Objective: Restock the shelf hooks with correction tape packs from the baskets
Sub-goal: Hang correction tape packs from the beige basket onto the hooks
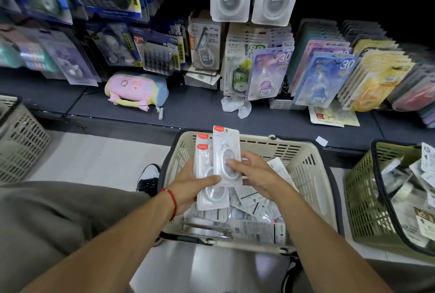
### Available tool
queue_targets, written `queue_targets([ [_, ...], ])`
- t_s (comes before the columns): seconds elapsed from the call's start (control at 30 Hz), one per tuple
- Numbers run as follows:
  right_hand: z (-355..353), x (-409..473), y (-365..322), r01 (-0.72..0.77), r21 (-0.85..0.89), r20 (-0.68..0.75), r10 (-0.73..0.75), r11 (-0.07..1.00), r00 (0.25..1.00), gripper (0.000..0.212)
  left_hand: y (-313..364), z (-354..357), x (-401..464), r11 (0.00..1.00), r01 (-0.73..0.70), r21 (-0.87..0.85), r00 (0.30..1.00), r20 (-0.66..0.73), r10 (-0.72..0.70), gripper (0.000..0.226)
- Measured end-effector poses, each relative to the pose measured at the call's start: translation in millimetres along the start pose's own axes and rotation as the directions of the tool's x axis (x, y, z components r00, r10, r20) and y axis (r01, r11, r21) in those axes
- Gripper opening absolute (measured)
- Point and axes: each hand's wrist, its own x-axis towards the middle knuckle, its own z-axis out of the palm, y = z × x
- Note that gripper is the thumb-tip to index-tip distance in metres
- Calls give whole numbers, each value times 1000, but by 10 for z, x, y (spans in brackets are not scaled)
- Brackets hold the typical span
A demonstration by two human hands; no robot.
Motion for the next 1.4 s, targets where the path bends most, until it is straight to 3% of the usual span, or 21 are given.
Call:
queue_targets([
  [0.17,-186,57,21,27,127,-140,-9,992,990,30,39,-62,28,990,53,-133,992,-102,-67,63],
  [0.23,-209,43,58,22,215,-93,-2,976,996,21,61,-59,39,990,74,-118,988,-128,-89,54],
  [0.33,-91,12,108,42,290,5,-45,956,999,31,56,-30,35,987,125,-97,975,-172,-140,46],
  [0.47,133,21,142,64,79,22,-66,995,998,38,22,38,16,982,139,-126,970,-183,-161,58],
  [0.63,127,99,117,113,-310,48,-103,944,994,28,-24,11,-4,978,150,-142,986,-50,-158,73],
  [0.7,-127,142,136,113,-510,-68,-171,853,983,27,-26,-30,19,971,138,-195,982,-103,-160,76],
  [0.73,-283,165,189,88,-645,-91,-190,759,978,32,-24,-49,32,968,131,-213,979,-124,-160,78],
  [0.83,-546,144,513,60,-912,81,34,406,996,80,-31,-94,55,966,122,-227,977,-142,-157,80],
  [0.93,-503,121,915,149,-983,162,124,104,979,106,-58,-100,68,965,143,-221,973,-149,-178,87],
  [1.03,-425,120,1024,173,-985,173,57,9,983,102,-55,-77,57,965,160,-210,967,-161,-195,84],
  [1.1,-399,99,982,192,-980,193,23,45,981,93,-33,-60,40,966,160,-203,965,-174,-197,79],
  [1.17,-412,64,948,208,-967,208,-14,146,978,83,7,-34,18,970,154,-186,966,-176,-187,75],
  [1.23,-432,3,890,166,-911,174,-13,379,985,73,53,-14,-19,976,143,-164,969,-176,-172,75],
  [1.33,-524,-47,623,61,-664,40,-47,745,998,43,143,11,-90,983,118,-143,974,-176,-142,76],
  [1.4,-655,-55,330,83,-530,-103,-161,844,982,29,212,27,-122,987,98,-127,978,-170,-119,73],
])
